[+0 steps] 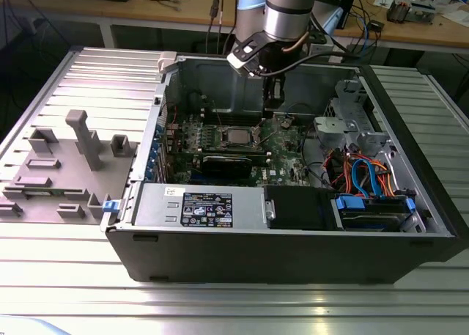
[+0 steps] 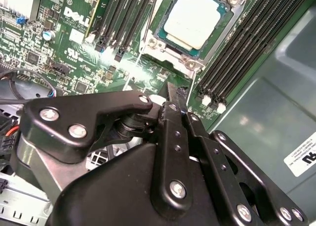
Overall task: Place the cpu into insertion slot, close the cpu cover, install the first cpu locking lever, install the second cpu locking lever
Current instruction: 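Close the cpu cover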
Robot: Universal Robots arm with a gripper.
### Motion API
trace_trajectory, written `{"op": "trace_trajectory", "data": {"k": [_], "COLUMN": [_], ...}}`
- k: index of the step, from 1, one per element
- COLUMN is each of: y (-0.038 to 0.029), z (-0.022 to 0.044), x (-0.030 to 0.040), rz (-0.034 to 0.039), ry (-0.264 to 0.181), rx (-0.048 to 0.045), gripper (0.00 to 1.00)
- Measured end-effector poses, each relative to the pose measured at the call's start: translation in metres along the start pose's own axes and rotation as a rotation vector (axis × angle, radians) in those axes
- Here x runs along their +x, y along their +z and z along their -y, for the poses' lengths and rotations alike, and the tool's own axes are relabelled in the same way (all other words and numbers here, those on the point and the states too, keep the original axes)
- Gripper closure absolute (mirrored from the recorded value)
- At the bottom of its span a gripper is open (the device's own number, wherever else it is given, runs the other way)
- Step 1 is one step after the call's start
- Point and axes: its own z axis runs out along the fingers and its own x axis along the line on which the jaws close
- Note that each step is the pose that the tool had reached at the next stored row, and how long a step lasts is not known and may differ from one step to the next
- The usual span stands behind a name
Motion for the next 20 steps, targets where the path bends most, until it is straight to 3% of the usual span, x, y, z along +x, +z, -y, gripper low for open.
{"op": "trace_trajectory", "data": {"k": [20], "y": [-0.0001], "z": [-0.0105], "x": [0.0002], "rz": [0.0], "ry": [0.0], "rx": [0.0], "gripper": [0.89]}}
